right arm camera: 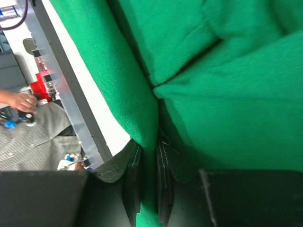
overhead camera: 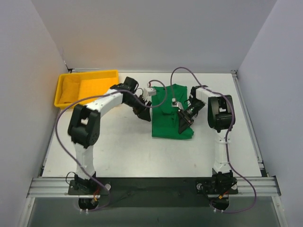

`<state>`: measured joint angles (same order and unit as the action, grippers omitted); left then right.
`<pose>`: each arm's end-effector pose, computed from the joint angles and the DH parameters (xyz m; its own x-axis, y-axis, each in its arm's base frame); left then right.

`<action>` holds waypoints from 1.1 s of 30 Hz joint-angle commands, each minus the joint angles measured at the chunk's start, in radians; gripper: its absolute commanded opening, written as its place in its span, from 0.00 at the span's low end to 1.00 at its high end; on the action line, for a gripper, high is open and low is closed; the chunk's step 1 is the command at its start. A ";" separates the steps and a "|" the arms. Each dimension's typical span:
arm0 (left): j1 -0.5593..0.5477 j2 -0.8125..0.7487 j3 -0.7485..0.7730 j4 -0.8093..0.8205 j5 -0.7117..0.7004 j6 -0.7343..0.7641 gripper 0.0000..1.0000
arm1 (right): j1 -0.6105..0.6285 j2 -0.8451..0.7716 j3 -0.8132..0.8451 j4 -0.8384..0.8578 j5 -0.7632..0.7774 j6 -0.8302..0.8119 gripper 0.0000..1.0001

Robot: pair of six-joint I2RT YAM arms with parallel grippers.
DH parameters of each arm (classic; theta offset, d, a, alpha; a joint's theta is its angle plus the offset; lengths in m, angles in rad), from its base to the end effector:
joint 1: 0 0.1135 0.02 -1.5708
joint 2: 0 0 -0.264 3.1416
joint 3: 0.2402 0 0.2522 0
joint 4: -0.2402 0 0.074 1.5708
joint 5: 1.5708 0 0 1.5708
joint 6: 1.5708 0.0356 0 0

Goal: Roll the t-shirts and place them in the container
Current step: Roll the T-shirt to the center of the board.

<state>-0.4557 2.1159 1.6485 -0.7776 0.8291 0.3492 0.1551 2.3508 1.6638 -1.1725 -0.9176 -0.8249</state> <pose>0.3781 -0.2146 0.1895 -0.6251 0.5638 -0.5398 0.7695 0.3297 -0.5469 0.3966 0.0906 0.1005 -0.7379 -0.5672 -0.3659 -0.6077 0.3224 0.7257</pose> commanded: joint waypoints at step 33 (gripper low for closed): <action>-0.626 -0.180 -0.909 1.413 -1.035 0.702 0.37 | -0.040 0.211 0.221 -0.295 -0.038 0.056 0.11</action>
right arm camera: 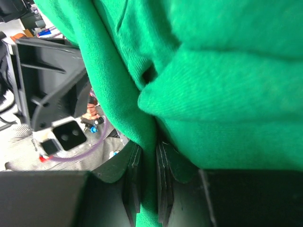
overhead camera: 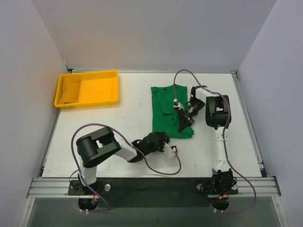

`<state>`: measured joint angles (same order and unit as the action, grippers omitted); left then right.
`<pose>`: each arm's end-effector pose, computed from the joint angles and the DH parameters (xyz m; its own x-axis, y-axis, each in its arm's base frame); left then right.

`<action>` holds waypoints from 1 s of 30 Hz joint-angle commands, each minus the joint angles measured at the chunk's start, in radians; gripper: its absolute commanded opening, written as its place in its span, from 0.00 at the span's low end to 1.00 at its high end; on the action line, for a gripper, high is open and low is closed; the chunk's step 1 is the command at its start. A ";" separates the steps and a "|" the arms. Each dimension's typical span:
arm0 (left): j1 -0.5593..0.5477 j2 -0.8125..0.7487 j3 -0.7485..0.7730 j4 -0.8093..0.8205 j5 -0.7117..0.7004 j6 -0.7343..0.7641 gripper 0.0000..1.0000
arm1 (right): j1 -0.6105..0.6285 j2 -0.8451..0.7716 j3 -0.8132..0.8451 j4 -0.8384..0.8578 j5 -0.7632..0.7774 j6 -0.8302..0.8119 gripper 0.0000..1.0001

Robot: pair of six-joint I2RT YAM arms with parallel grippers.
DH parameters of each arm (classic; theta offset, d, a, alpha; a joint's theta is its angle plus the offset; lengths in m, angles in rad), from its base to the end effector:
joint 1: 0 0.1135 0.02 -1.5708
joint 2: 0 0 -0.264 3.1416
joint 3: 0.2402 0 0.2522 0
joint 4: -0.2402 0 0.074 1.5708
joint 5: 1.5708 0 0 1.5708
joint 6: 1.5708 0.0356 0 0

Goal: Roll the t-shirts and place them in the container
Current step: Roll the T-shirt to the center of the board.

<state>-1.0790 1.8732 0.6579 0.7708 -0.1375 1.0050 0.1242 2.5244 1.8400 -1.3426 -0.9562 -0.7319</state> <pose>0.1643 -0.2963 0.1098 0.5789 0.6901 -0.4342 0.6082 -0.0107 0.7937 0.4145 0.0811 0.0730 -0.8536 -0.4949 -0.1624 -0.3828 0.3845 0.8400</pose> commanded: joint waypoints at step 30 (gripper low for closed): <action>0.248 0.001 0.522 -1.021 0.679 -0.370 0.02 | -0.065 -1.507 -1.340 1.383 0.180 -0.177 0.84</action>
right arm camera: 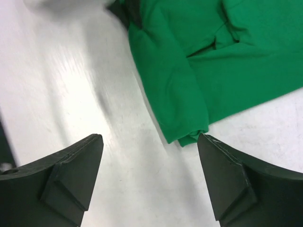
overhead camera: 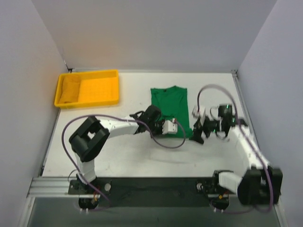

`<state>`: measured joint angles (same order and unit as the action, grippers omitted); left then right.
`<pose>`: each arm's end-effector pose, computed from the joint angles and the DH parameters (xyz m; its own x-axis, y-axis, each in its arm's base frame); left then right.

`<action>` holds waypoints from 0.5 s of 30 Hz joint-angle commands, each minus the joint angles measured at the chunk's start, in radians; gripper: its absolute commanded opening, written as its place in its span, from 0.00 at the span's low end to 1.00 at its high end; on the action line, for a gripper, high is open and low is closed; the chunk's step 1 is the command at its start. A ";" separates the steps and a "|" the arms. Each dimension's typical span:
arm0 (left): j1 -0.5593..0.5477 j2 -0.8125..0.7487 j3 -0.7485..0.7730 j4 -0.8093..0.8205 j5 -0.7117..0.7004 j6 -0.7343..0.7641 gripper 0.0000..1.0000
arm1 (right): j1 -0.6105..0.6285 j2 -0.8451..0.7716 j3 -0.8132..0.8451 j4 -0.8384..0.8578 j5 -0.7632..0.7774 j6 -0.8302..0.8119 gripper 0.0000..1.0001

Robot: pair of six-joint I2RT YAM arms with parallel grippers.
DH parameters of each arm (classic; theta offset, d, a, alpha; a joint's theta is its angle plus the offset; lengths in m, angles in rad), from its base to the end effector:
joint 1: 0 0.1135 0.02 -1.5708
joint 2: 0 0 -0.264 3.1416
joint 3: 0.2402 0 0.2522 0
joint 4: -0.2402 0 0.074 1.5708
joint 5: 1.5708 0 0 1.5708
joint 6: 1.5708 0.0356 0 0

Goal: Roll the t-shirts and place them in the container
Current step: Roll the T-shirt to the center of the board.

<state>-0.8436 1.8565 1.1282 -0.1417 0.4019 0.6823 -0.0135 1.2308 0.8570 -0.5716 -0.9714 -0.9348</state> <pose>0.2462 -0.2976 0.1669 0.1449 0.7101 -0.6890 0.9841 -0.0315 0.1746 0.2374 0.0262 0.2525 -0.0988 -0.4525 -0.8862 -0.9347 0.3478 -0.0733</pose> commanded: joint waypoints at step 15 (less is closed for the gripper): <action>0.057 0.055 0.125 -0.220 0.285 -0.041 0.03 | 0.276 -0.297 -0.518 0.676 0.093 -0.235 0.85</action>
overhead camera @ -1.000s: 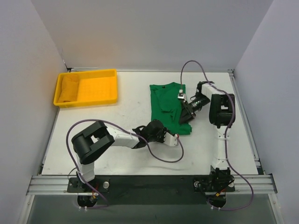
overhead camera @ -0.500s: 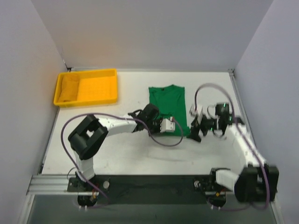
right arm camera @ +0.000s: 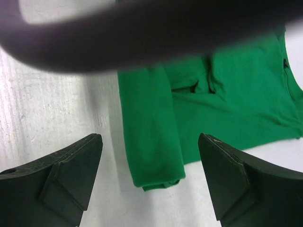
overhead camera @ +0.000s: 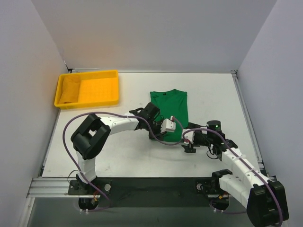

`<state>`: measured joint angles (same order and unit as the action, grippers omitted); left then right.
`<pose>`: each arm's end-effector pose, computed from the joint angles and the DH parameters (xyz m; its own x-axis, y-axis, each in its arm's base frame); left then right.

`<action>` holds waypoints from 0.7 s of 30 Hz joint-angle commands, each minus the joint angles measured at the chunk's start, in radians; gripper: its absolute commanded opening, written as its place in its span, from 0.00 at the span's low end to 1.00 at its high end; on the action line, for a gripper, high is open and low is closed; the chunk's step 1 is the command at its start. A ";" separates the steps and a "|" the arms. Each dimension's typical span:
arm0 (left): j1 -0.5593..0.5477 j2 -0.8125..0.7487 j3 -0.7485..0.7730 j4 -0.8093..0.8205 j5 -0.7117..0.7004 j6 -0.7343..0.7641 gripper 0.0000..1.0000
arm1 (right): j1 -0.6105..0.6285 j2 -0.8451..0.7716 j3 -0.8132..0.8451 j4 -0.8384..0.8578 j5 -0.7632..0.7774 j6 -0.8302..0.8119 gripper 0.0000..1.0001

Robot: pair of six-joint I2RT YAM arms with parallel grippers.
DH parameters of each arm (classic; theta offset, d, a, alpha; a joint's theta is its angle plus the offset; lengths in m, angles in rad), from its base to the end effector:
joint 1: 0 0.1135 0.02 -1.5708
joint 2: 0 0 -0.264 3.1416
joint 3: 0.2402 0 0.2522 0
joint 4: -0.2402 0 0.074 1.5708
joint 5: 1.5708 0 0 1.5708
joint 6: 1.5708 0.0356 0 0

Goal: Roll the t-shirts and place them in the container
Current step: Roll the T-shirt to the center of the board.

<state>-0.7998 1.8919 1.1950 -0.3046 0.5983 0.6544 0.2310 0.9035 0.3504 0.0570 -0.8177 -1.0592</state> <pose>0.2542 -0.2904 0.1657 0.0238 0.6972 -0.7164 0.9953 -0.0836 -0.0483 0.1723 0.0672 0.1964 0.4543 -0.5058 -0.7334 -0.7865 0.1590 -0.5968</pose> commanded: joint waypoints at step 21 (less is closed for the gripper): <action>0.097 0.131 0.288 -0.435 0.285 0.089 0.02 | 0.136 0.373 0.157 0.022 0.129 -0.026 0.21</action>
<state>-0.7170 1.9961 1.3876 -0.5579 0.7731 0.6765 0.3649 1.2709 0.4294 0.1463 -0.7181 -1.1782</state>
